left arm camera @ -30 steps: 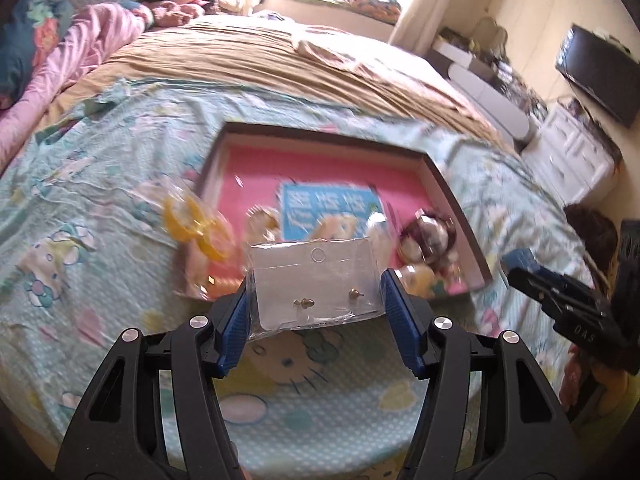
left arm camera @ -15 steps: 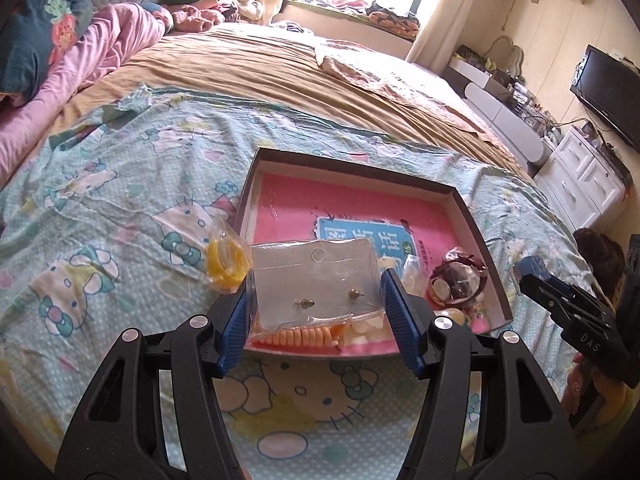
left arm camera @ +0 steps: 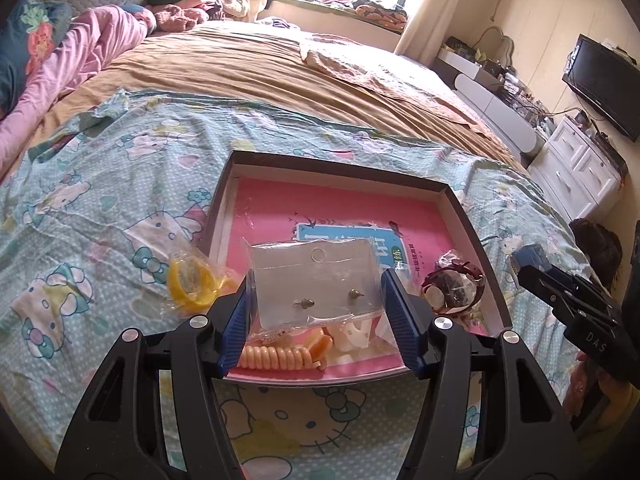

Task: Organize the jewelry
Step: 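Carry the blue case and white earring card over the pink box with both tools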

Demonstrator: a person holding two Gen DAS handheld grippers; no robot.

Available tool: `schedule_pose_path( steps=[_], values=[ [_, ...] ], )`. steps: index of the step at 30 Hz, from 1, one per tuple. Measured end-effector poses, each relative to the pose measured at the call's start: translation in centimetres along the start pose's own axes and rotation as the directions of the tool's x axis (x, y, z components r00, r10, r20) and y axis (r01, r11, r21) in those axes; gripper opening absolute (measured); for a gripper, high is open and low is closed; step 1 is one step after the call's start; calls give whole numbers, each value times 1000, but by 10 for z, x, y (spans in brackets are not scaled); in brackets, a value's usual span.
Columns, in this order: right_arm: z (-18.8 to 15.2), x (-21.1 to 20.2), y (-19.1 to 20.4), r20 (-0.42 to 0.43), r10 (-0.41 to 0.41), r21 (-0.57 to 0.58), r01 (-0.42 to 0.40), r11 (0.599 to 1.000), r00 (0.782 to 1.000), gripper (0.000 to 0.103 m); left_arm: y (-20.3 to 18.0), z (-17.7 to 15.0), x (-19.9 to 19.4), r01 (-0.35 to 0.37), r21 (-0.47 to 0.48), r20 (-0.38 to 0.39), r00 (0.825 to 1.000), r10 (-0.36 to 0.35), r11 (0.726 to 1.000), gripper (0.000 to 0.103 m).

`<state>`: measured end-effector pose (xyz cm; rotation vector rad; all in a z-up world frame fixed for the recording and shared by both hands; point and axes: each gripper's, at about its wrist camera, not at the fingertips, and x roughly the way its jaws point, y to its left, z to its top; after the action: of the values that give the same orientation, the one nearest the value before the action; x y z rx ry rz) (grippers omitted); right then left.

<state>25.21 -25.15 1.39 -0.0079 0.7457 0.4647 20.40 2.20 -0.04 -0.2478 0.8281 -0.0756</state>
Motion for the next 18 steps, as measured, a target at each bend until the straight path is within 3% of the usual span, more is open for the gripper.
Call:
schedule_pose_path(
  steps=[18],
  values=[
    [-29,16,-5,-94,-7,25,10,1000,996,45,-3,-9,26,4,33,-72,997,-2,999,53]
  ],
)
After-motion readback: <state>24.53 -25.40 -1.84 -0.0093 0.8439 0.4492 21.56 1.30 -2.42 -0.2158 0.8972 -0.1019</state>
